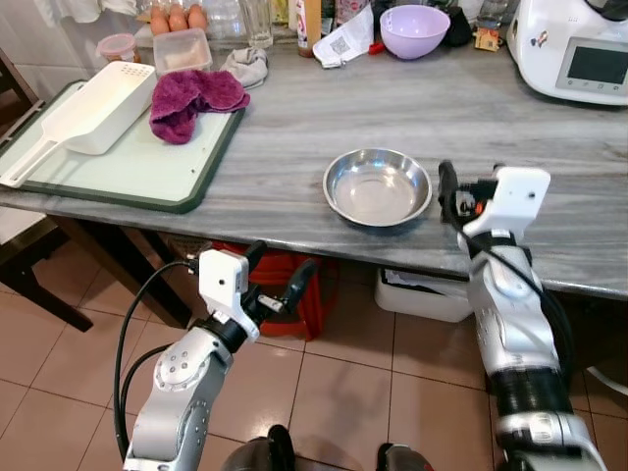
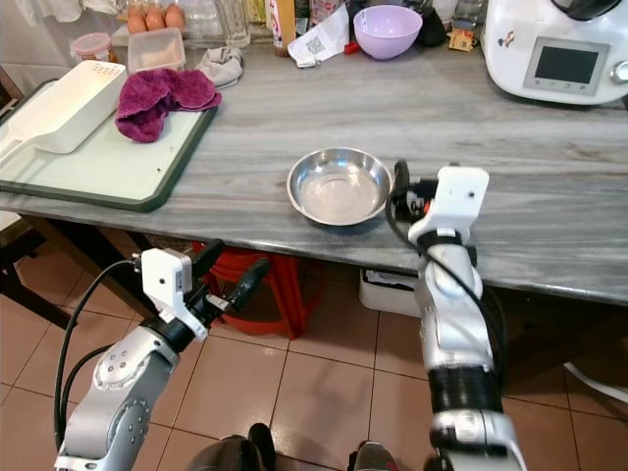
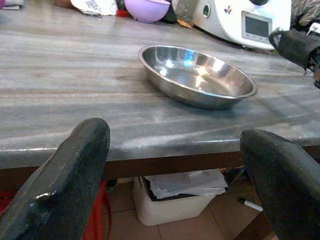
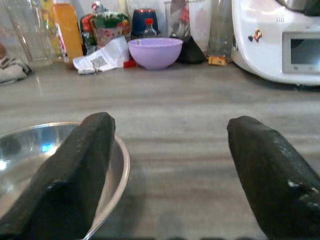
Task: Setting the table
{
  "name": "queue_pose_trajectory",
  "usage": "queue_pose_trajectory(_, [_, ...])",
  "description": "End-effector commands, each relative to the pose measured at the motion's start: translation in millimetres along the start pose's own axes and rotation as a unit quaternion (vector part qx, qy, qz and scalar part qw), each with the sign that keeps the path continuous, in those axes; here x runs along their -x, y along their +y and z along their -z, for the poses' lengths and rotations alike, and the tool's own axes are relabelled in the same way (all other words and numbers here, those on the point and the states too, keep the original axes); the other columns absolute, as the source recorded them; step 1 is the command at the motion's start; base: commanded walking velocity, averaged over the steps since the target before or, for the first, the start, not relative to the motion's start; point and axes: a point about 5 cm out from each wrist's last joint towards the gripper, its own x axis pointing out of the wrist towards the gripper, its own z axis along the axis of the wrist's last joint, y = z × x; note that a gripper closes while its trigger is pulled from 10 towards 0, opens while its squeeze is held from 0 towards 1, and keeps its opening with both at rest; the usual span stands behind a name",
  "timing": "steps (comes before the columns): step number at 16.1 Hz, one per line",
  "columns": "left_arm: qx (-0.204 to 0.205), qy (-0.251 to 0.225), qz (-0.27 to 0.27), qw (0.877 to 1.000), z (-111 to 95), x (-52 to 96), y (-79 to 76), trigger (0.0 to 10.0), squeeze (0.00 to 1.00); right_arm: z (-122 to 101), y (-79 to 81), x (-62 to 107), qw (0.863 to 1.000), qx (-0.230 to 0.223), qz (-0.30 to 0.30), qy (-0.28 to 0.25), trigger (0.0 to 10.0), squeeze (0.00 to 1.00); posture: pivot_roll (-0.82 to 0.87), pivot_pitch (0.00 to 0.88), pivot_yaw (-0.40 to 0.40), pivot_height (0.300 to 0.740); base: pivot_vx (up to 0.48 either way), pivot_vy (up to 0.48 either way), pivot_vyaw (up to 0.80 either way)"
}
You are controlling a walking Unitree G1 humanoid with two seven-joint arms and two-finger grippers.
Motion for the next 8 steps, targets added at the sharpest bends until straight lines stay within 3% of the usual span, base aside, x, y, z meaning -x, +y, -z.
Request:
queue_pose_trajectory(1, [-0.002, 0.003, -0.001, 1.0, 0, 1.0, 2.1, 10.0, 0.0, -2, 2.6, 6.0, 1.0, -0.001, -0.008, 0.002, 10.0, 1.0, -0.15, 0.189, 0.051, 0.74, 0.0, 0.0, 0.0])
queue_pose_trajectory(4, [-0.004, 0.003, 0.008, 1.0, -2, 2.9, 3.0, 10.0, 0.0, 9, 2.2, 29.2, 0.999, -0.007, -0.012, 0.036, 10.0, 1.0, -0.15, 0.19, 0.042, 0.74, 0.0, 0.0, 0.0])
queue_pose_trajectory(8, [-0.019, 0.016, -0.023, 0.999, 1, 4.1, 10.5, 10.0, 0.0, 10, 6.8, 39.5, 0.998, -0.004, -0.016, 0.055, 10.0, 1.0, -0.14, 0.188, 0.039, 0.74, 0.0, 0.0, 0.0])
